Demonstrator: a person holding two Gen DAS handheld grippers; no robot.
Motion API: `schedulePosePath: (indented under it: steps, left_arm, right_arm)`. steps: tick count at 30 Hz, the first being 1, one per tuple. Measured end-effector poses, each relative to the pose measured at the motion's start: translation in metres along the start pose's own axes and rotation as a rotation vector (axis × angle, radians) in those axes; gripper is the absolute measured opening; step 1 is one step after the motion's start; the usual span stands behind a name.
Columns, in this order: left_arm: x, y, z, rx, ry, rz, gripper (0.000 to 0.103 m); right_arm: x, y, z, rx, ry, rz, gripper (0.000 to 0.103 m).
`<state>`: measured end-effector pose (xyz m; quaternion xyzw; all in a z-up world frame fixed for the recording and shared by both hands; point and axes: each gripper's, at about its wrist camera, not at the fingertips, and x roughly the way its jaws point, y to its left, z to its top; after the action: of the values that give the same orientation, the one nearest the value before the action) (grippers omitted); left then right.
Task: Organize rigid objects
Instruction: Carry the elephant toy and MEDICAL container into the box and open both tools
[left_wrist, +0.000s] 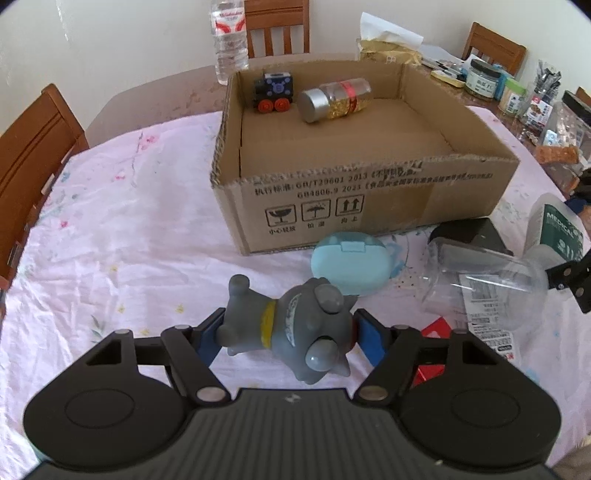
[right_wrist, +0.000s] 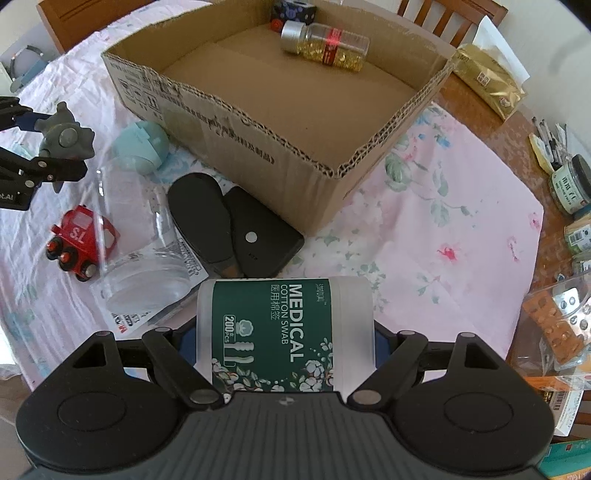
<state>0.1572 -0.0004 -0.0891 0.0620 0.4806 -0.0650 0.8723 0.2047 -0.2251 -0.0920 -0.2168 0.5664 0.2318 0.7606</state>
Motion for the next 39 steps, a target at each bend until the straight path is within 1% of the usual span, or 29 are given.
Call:
schedulePosePath:
  steps: [4, 7, 10, 14, 20, 27, 29, 31, 32, 33, 35, 37, 39]
  left_arm:
    - [-0.021, 0.001, 0.007, 0.032, -0.003, -0.025, 0.072]
    - [-0.037, 0.000, 0.016, 0.067, -0.025, -0.034, 0.072]
    - [-0.049, 0.000, 0.032, 0.079, -0.056, -0.050, 0.072]
    - [-0.054, 0.000, 0.059, 0.084, -0.111, -0.061, 0.072]
    - [-0.037, 0.001, 0.107, 0.109, -0.170, -0.051, 0.072]
    - [0.000, 0.004, 0.147, 0.121, -0.175, -0.028, 0.073]
    - [0.010, 0.004, 0.155, 0.122, -0.191, -0.010, 0.075]
    - [0.019, 0.007, 0.161, 0.101, -0.238, 0.017, 0.078]
    - [0.024, 0.009, 0.162, 0.088, -0.266, 0.029, 0.089]
    - [0.029, 0.011, 0.163, 0.074, -0.287, 0.045, 0.096]
    - [0.033, 0.016, 0.162, 0.044, -0.297, 0.063, 0.096]
    - [0.033, 0.020, 0.160, 0.021, -0.272, 0.049, 0.096]
    - [0.026, 0.023, 0.151, 0.008, -0.263, 0.029, 0.096]
  right_arm:
    - [-0.016, -0.002, 0.002, -0.003, -0.023, 0.004, 0.087]
    - [-0.031, -0.004, 0.007, -0.010, -0.050, 0.005, 0.087]
    - [-0.048, -0.008, 0.016, -0.017, -0.090, 0.010, 0.087]
    - [-0.068, -0.016, 0.031, -0.012, -0.151, 0.030, 0.087]
    - [-0.086, -0.019, 0.060, -0.023, -0.233, 0.020, 0.087]
    - [-0.087, -0.025, 0.087, -0.023, -0.277, 0.004, 0.087]
    - [-0.086, -0.027, 0.094, -0.014, -0.282, 0.000, 0.087]
    - [-0.084, -0.028, 0.100, -0.005, -0.283, 0.003, 0.087]
    - [-0.083, -0.028, 0.102, 0.001, -0.283, 0.005, 0.087]
    - [-0.081, -0.028, 0.105, 0.003, -0.282, 0.006, 0.087]
    - [-0.077, -0.029, 0.110, 0.004, -0.278, 0.004, 0.087]
    - [-0.073, -0.029, 0.114, 0.005, -0.273, 0.003, 0.087]
    - [-0.069, -0.031, 0.118, 0.008, -0.269, 0.005, 0.087]
